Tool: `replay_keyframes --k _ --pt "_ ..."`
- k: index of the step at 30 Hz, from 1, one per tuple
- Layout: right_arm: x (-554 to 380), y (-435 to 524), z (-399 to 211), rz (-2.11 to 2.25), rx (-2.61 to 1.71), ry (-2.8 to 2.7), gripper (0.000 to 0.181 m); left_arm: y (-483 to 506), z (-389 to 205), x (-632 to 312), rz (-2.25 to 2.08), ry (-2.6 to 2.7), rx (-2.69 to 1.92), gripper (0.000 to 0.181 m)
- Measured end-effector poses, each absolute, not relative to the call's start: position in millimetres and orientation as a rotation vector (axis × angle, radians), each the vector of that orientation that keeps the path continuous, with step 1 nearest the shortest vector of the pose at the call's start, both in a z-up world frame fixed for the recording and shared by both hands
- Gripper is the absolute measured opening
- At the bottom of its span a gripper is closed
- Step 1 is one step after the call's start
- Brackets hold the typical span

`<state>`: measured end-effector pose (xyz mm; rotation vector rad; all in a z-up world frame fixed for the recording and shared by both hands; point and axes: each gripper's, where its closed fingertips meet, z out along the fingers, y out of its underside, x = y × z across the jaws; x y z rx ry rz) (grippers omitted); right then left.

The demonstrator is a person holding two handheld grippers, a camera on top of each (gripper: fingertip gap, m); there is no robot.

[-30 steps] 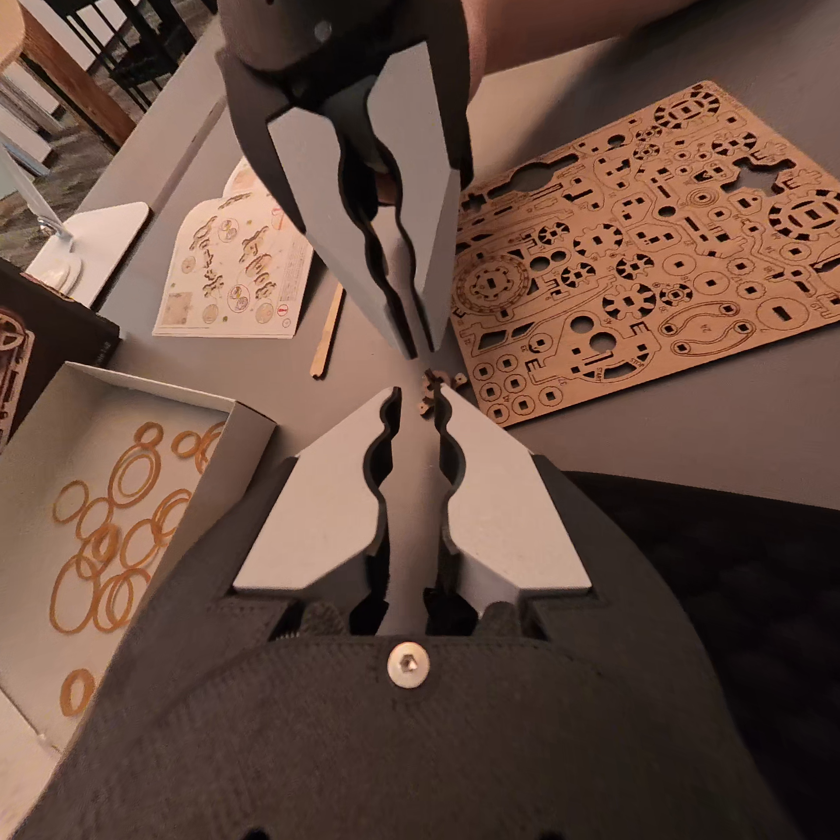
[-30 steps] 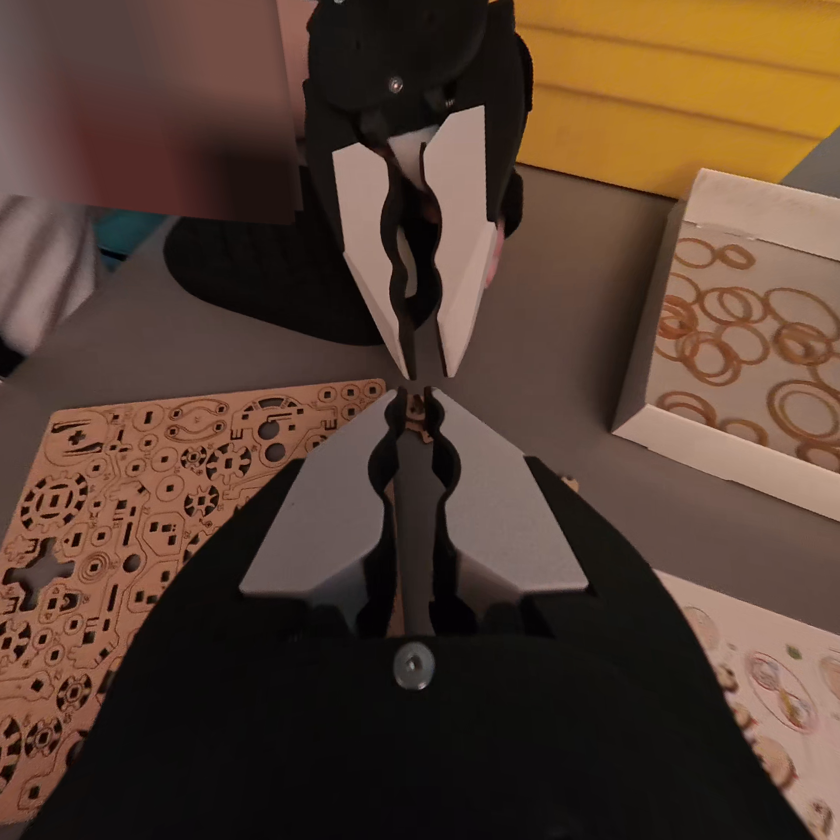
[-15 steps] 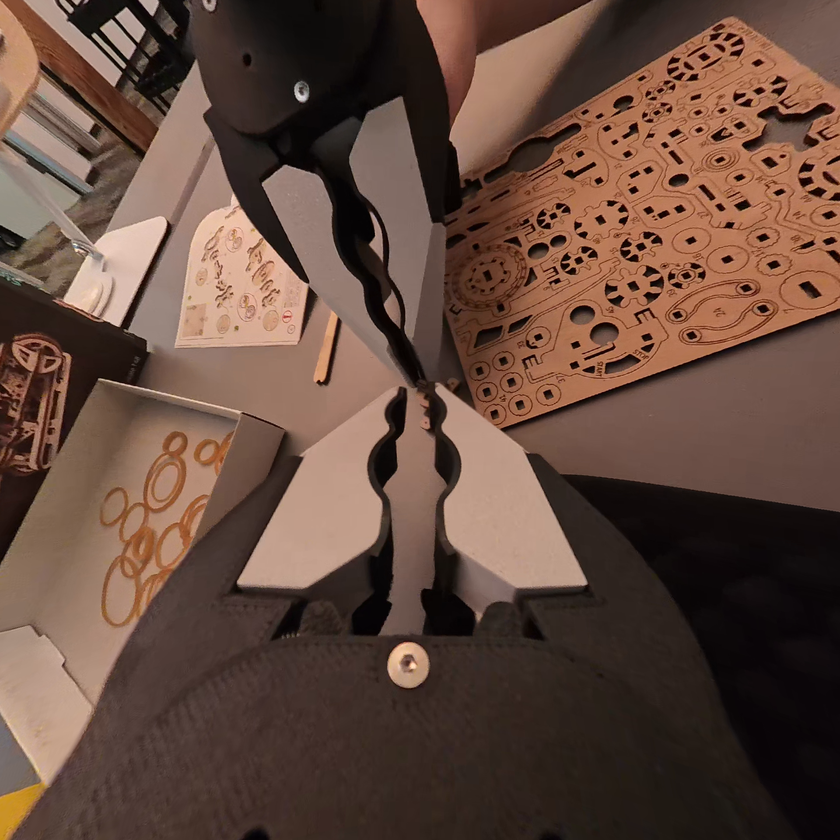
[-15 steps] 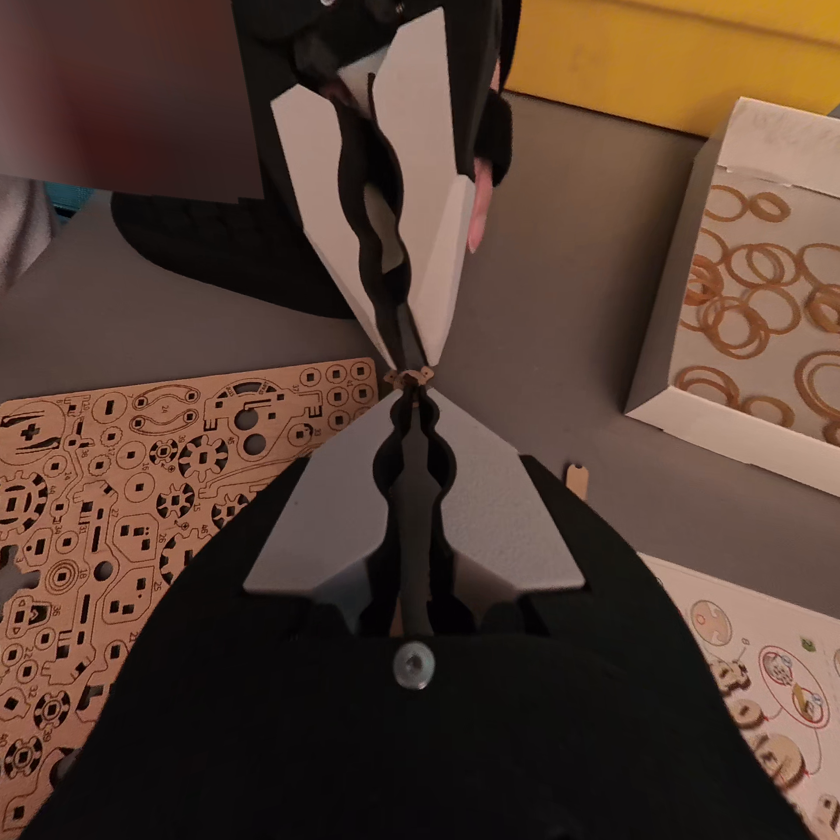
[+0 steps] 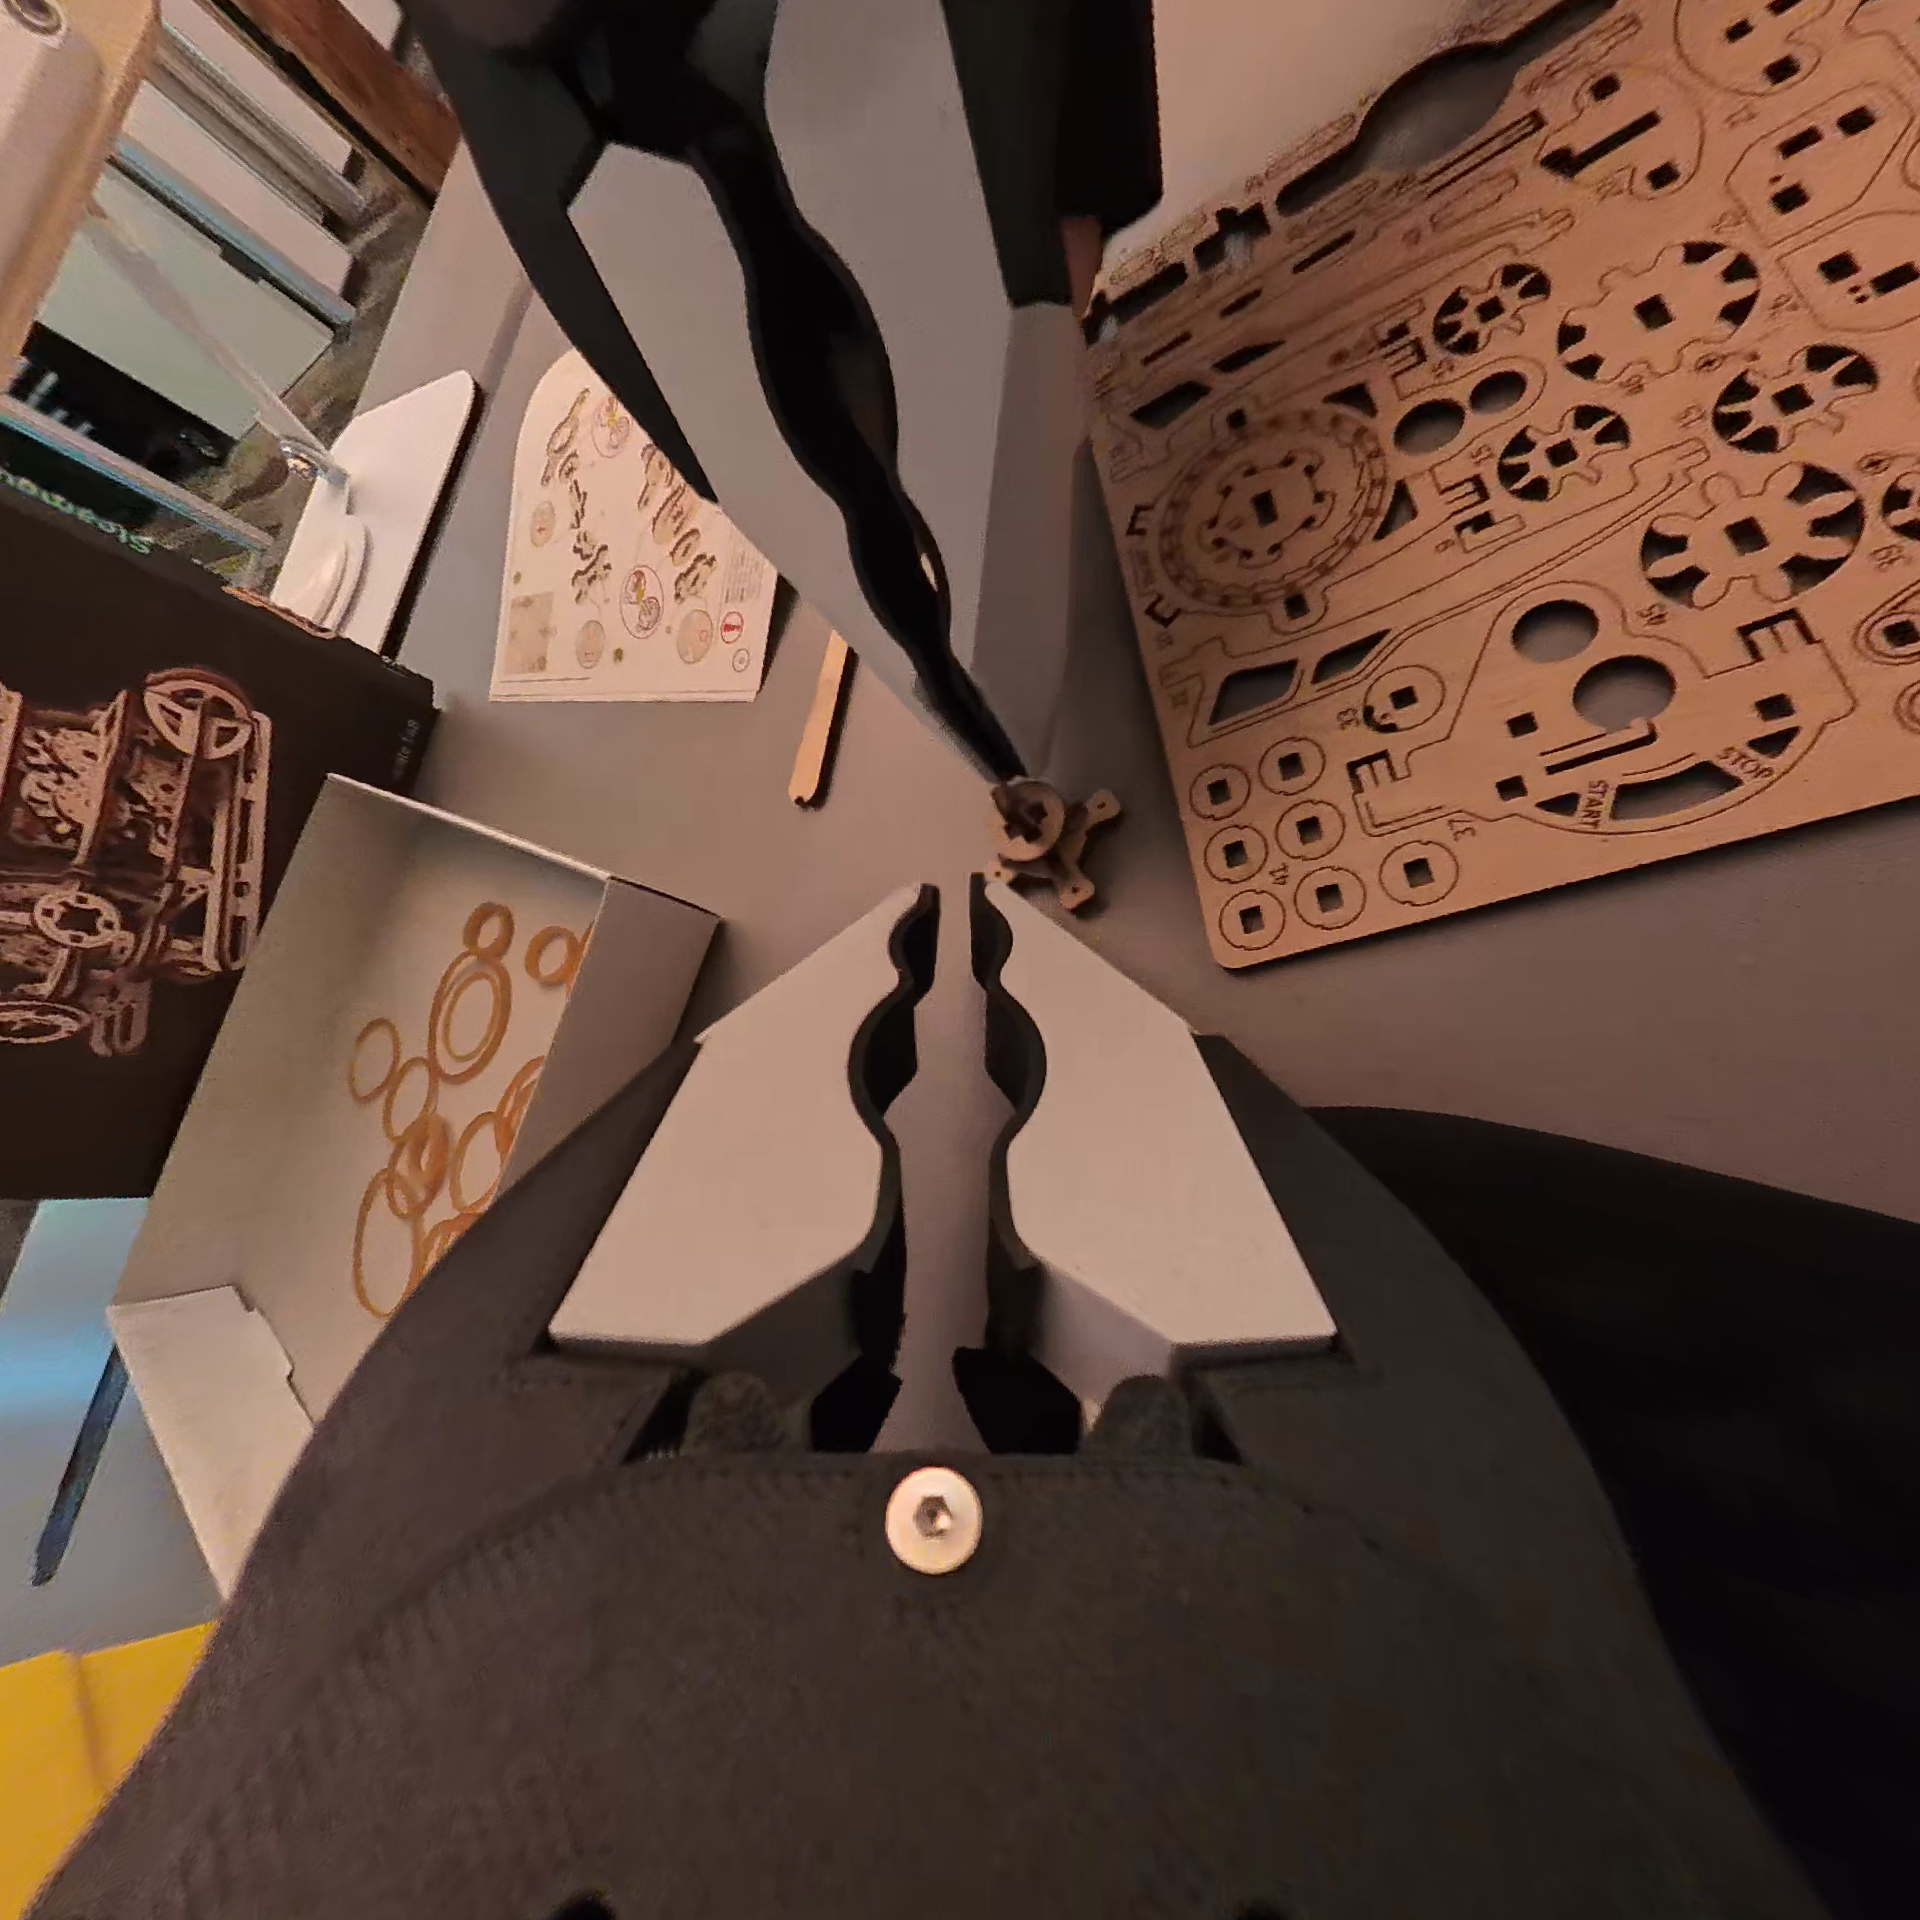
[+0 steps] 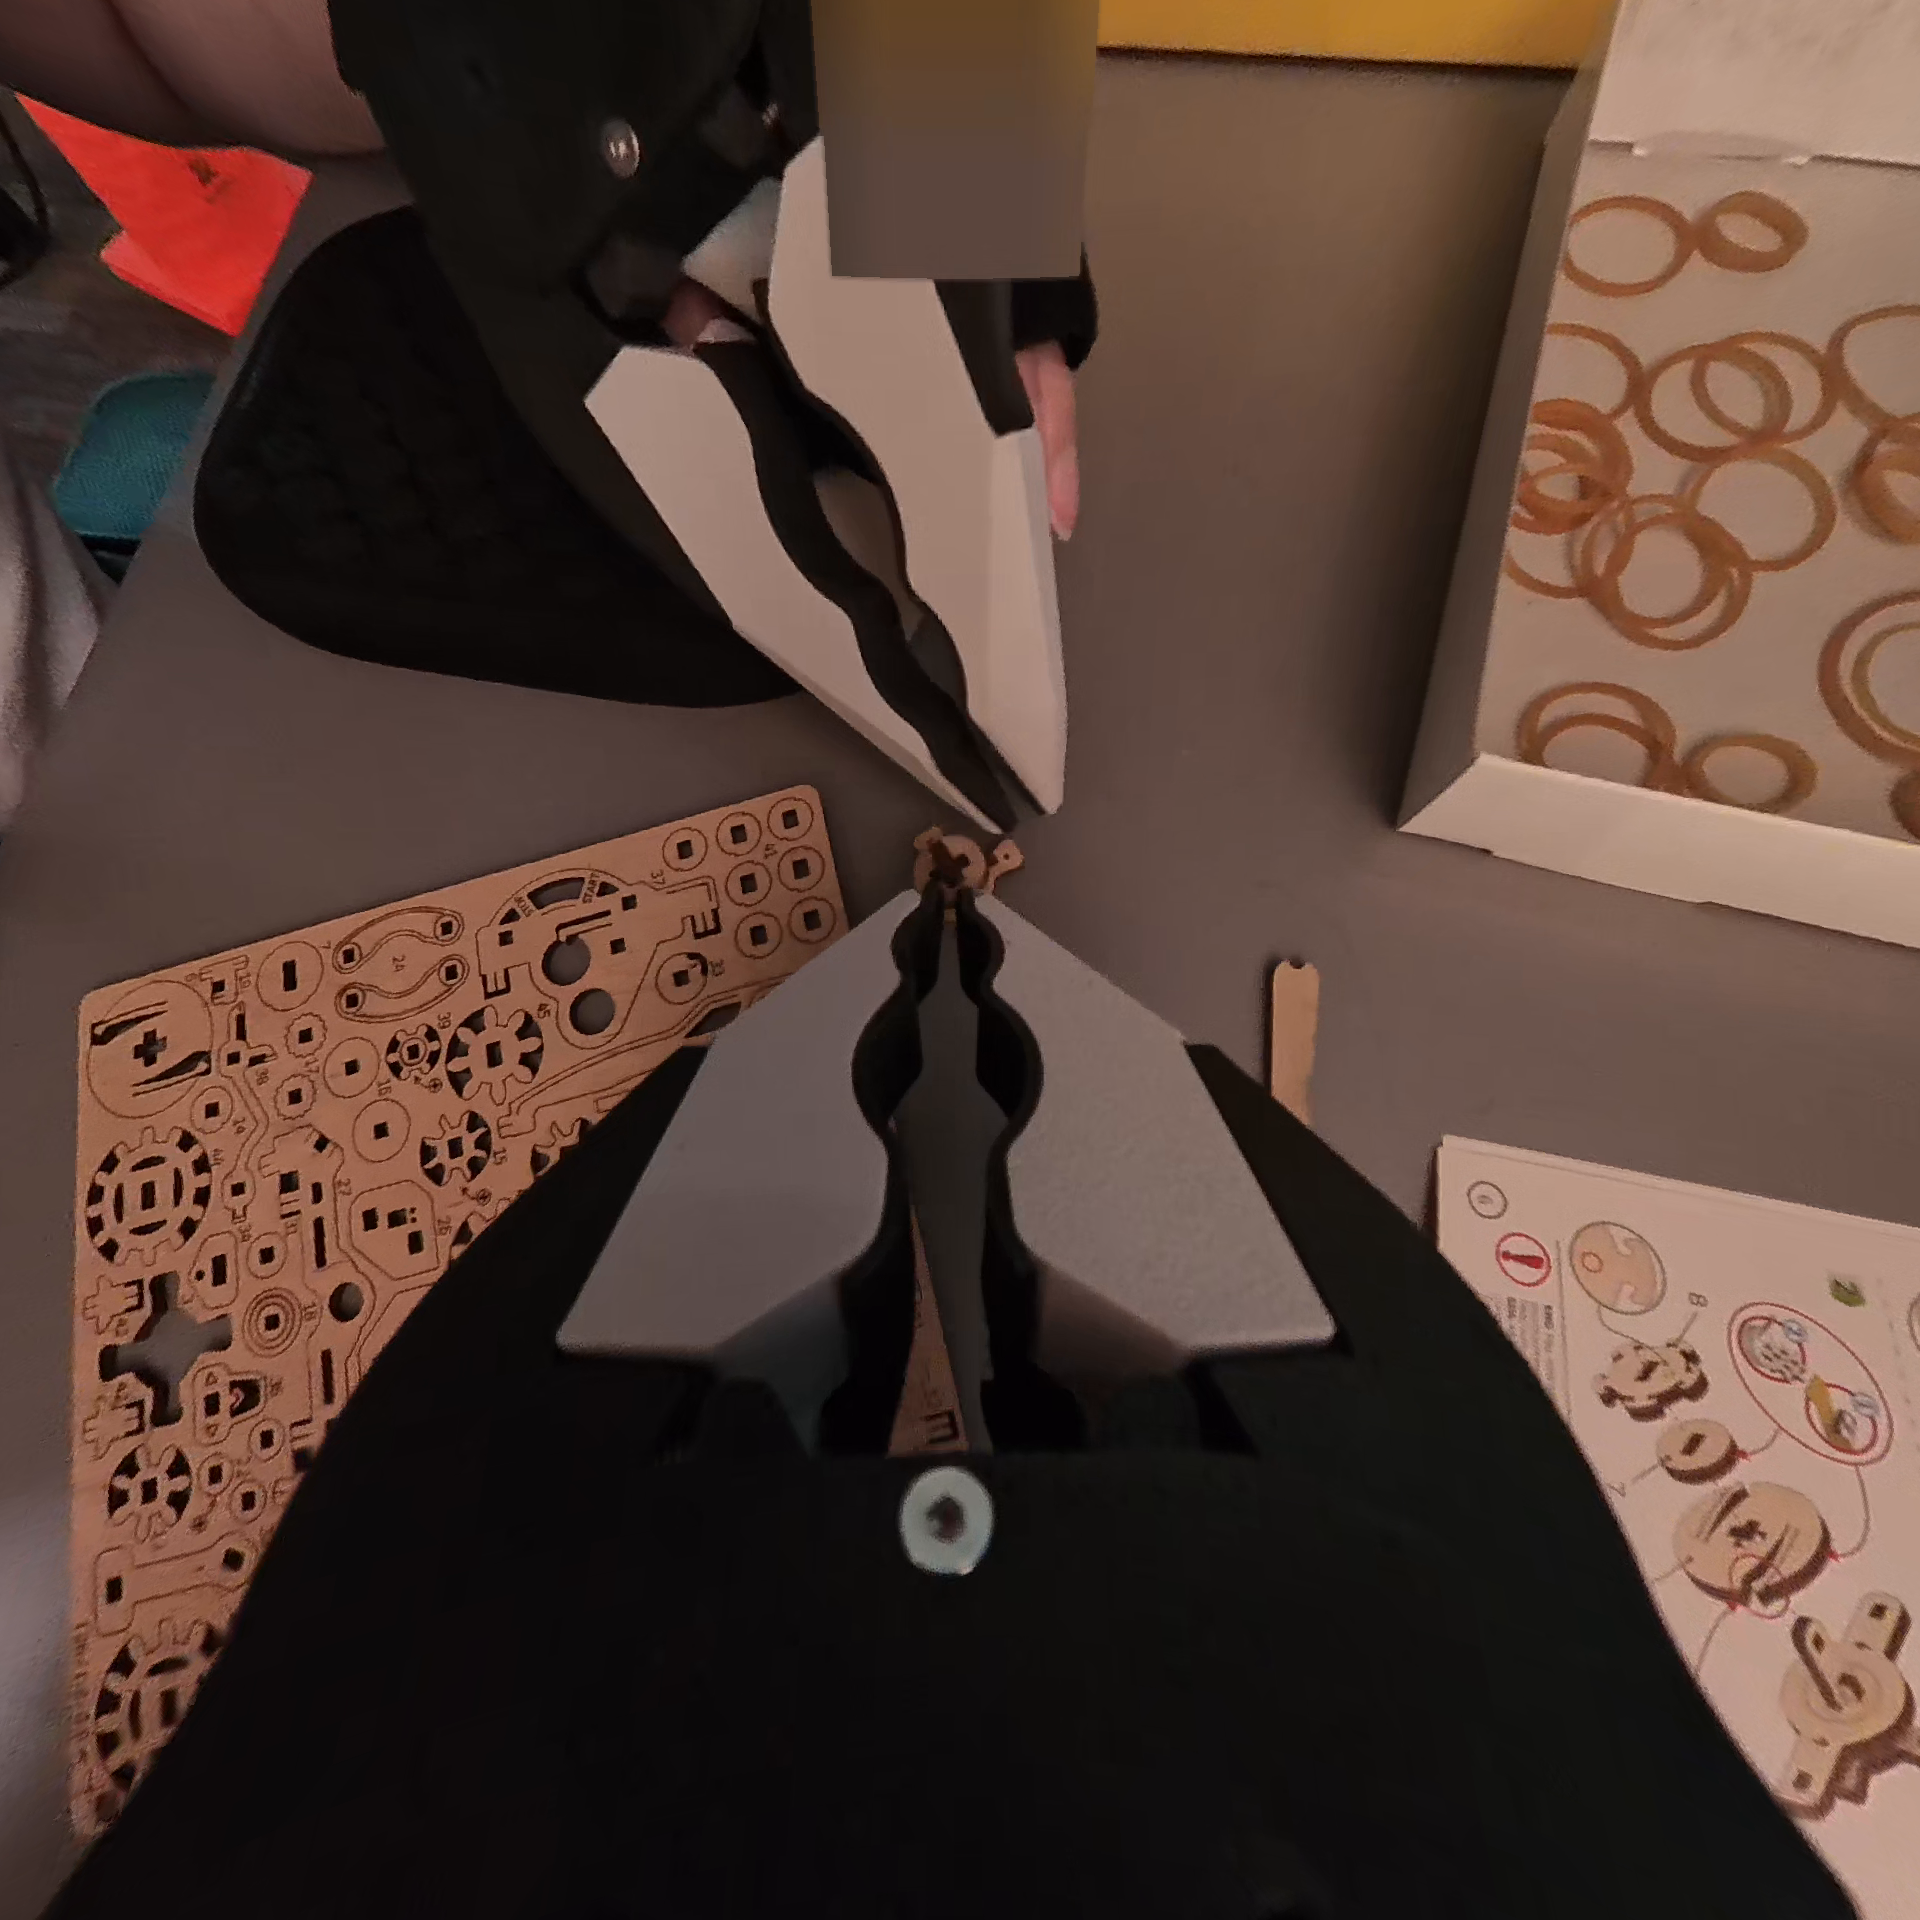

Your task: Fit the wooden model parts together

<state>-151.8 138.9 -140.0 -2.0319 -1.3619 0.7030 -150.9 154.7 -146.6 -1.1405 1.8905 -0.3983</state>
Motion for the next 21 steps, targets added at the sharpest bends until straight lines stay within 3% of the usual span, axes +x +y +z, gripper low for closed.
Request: replay_keyframes --k 7,21 --pt "-152 139 -128 0.657 -1.924 -1.411 0.009 148 -133 -154 -0.615 1.851 -1.206 0.01" --pt "-157 143 -135 0.675 -1.827 -1.491 0.005 138 -132 -153 -0.658 1.887 -1.188 0.01"
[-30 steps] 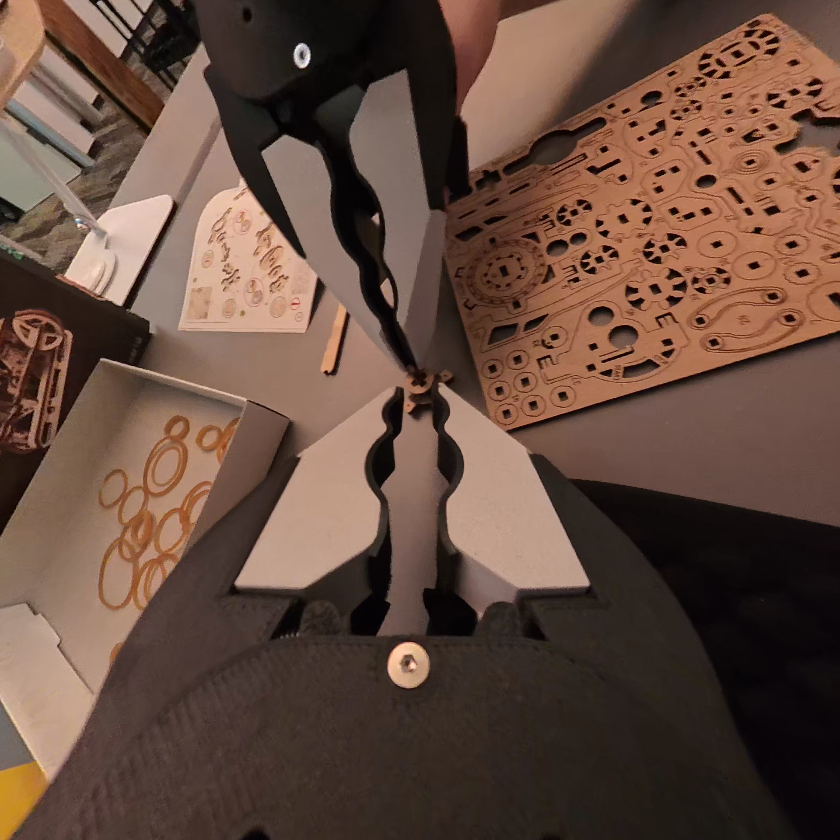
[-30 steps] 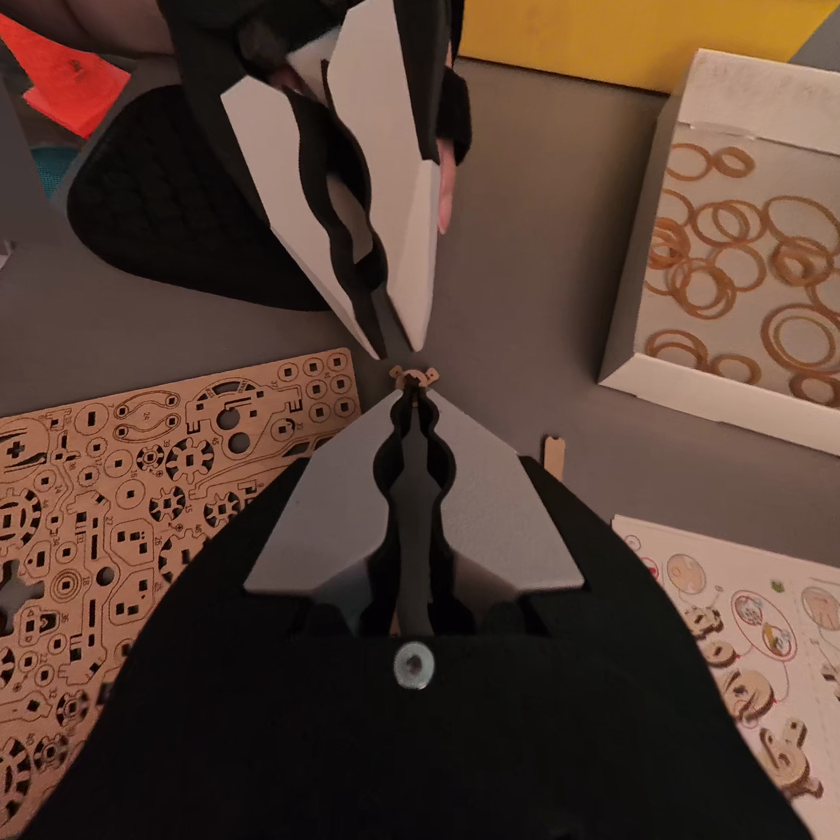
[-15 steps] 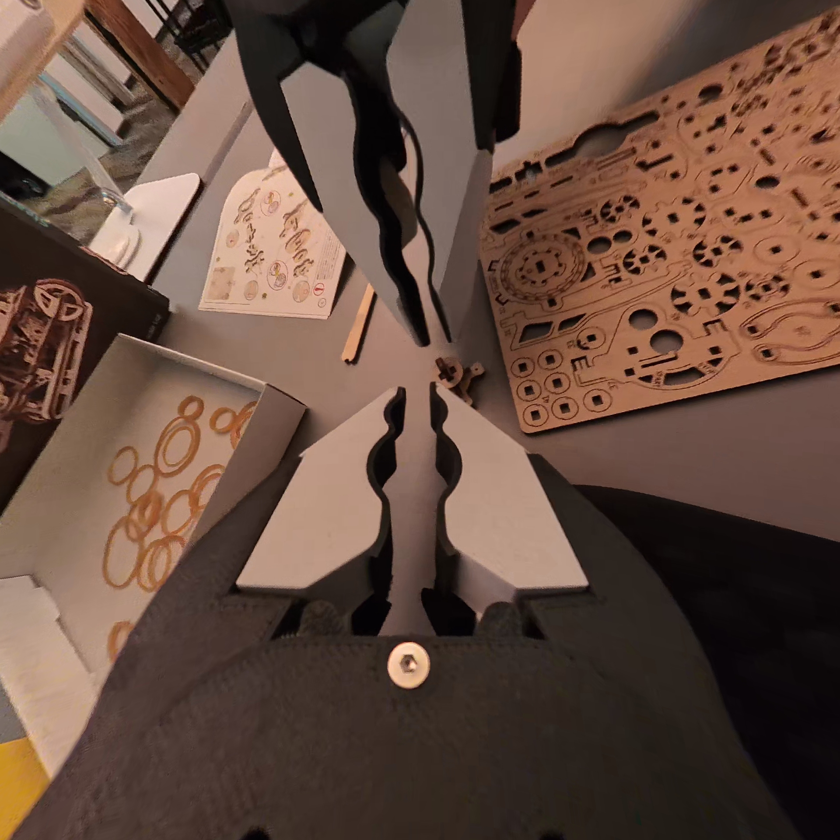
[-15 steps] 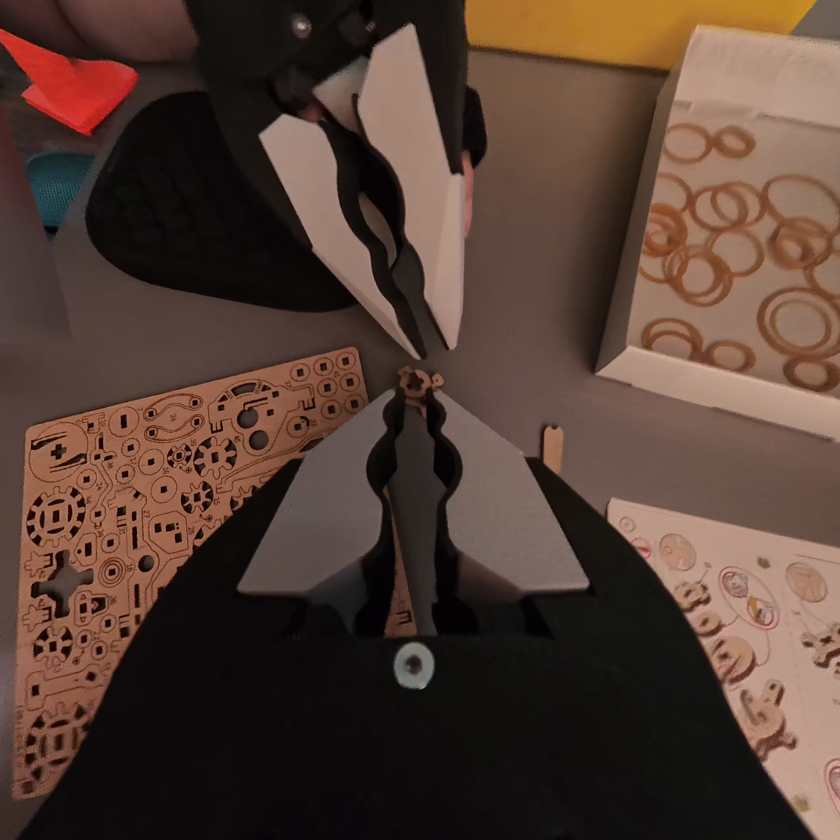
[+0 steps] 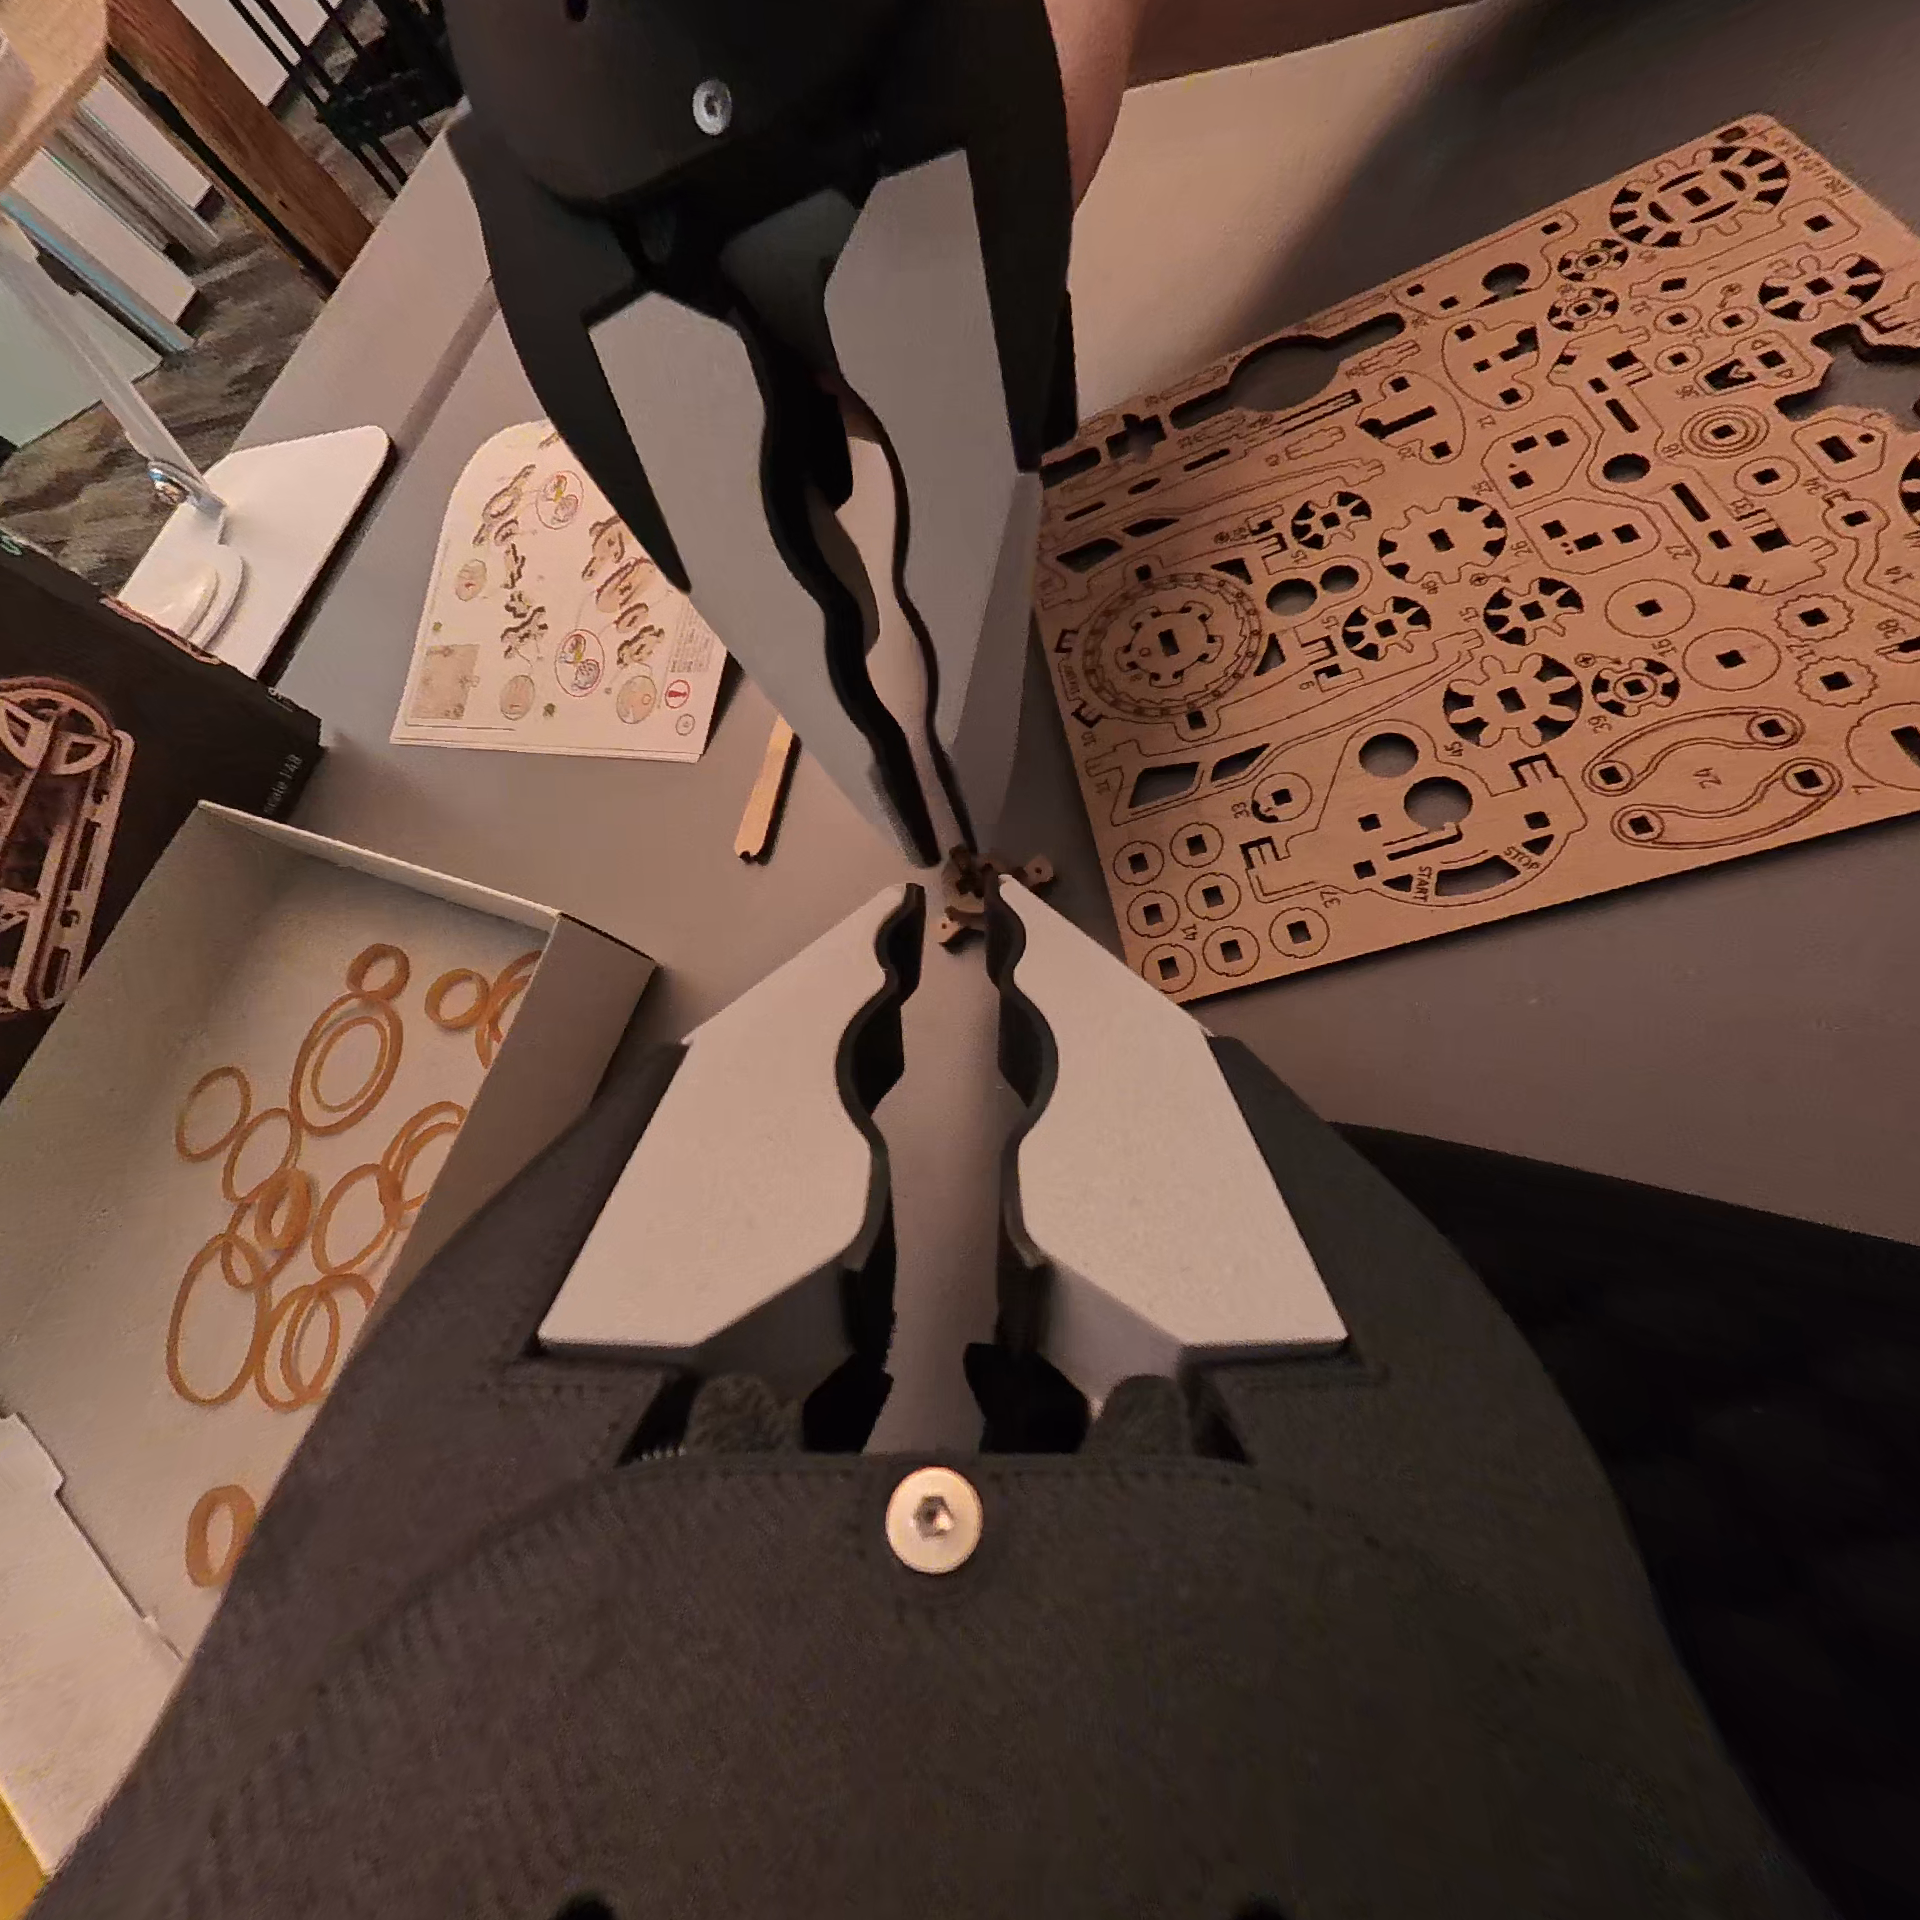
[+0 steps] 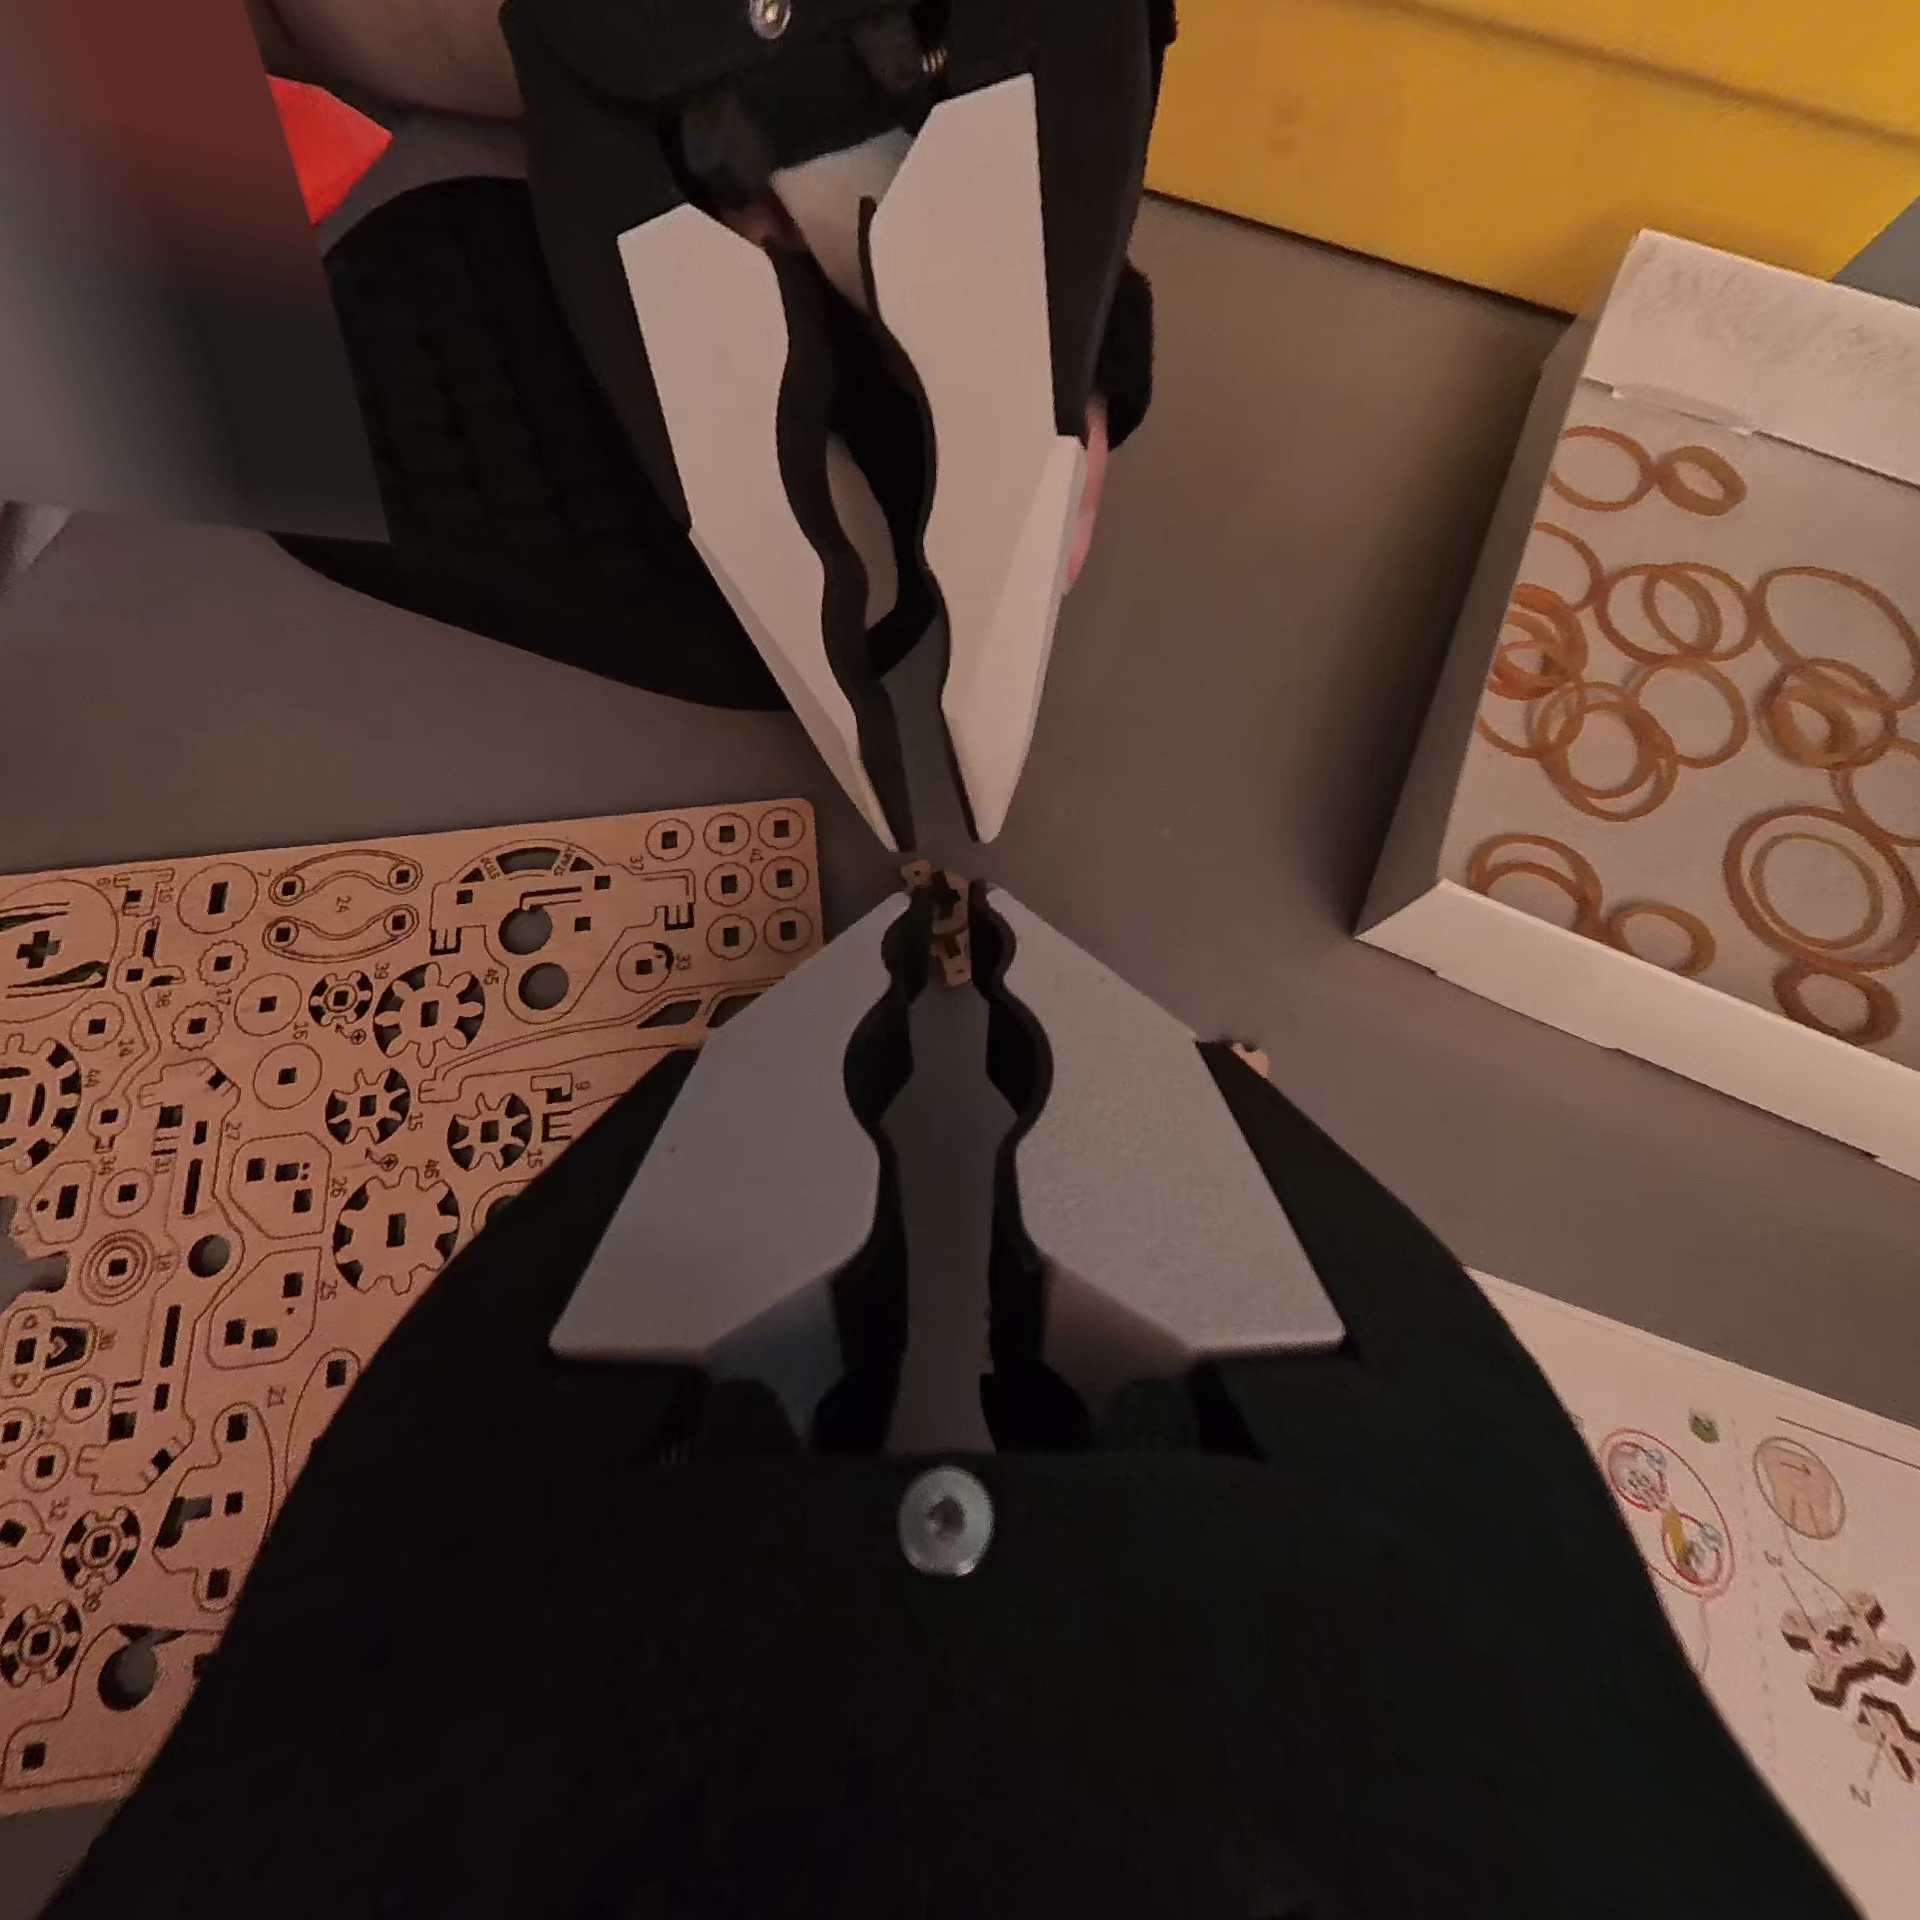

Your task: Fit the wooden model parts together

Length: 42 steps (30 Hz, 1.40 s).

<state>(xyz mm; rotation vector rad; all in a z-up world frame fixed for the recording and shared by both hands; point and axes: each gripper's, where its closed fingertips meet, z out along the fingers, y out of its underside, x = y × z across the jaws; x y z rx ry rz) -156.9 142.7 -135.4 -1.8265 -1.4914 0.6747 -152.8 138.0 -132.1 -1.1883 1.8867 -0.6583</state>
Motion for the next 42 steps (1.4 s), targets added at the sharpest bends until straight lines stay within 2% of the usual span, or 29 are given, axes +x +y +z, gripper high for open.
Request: replay_keyframes --k 11,34,42 --pt "-158 142 -140 0.665 -1.863 -1.505 0.003 139 -139 -151 -0.591 1.902 -1.177 0.003" --pt "-156 142 -141 0.718 -1.9 -1.454 0.004 150 -141 -149 -0.544 1.859 -1.248 0.007" --pt "-156 147 -140 0.697 -1.914 -1.416 0.004 157 -139 -149 -0.538 1.819 -1.285 0.013"
